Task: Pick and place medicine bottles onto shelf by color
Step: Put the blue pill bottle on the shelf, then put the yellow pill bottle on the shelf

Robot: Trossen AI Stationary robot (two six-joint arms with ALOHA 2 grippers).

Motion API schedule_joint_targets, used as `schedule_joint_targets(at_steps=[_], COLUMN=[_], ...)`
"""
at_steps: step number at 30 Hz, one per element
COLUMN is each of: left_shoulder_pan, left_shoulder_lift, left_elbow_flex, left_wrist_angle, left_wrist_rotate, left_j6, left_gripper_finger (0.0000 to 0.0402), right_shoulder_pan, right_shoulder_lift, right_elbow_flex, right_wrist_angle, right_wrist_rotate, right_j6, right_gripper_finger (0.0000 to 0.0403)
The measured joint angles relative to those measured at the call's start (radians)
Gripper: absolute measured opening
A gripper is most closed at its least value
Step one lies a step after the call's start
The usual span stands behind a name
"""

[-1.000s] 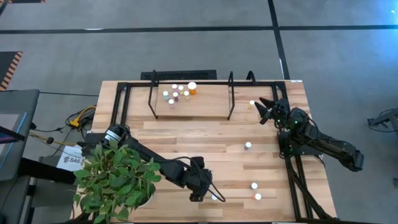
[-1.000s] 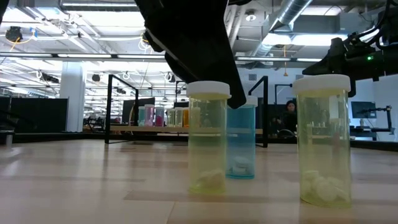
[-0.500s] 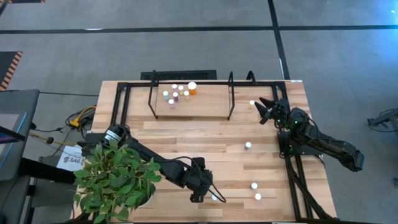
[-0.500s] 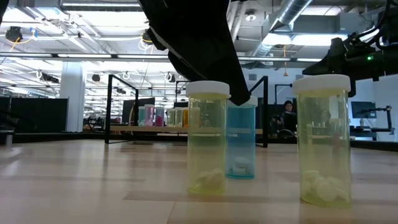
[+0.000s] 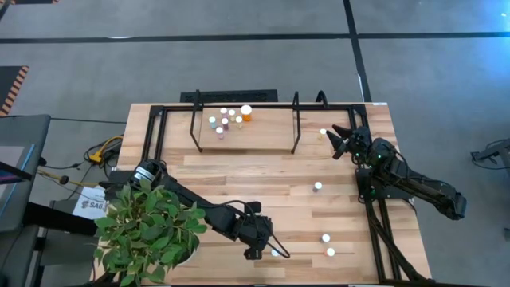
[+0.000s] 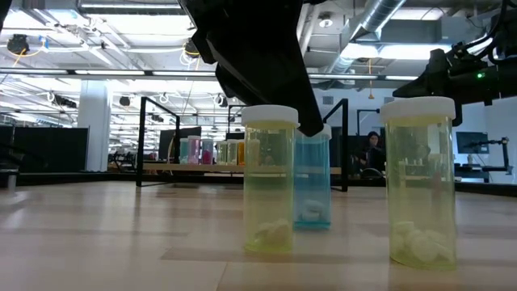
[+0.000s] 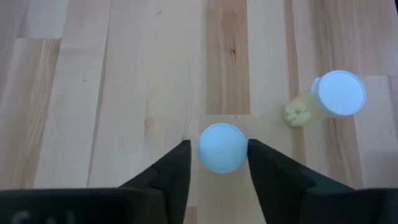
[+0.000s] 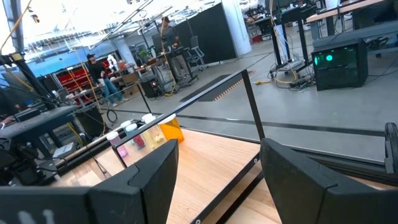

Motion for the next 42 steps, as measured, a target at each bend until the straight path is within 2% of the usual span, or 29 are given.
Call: schedule_joint_targets(at_steps=[9,28,33,37,42], left_shoulder_pan=[0.000,0.000,0.008,0.013,0.013], left_shoulder_lift=[0.000,0.001,0.001,0.001,0.001], left_elbow_flex=[0.002,0.002,0.002,0.001,0.002], left_wrist_angle=[0.003,0.002,0.003,0.004,0.005], left_wrist_rotate=[0.032,0.026,0.086,0.107,0.080], left_j6=[-0.011,-0.050,-0.101,-0.127,-0.127], left_gripper_finger=[0.0095,0.0079,0.0104,0.0147,0.0207], right_shoulder_pan=[0.000,0.000,0.000,0.000,0.000], right_shoulder_lift=[0.000,0.000,0.000,0.000,0.000], right_elbow_flex=[0.000,0.000,0.000,0.000,0.000], right_wrist_angle=[0.000,0.000,0.000,0.000,0.000], right_wrist_rotate=[0.000,0.000,0.000,0.000,0.000], right_j6=[0.000,0.000,0.000,0.000,0.000], right_gripper_finger=[0.0249,0.0249,0.0249,0.0249,0.0249])
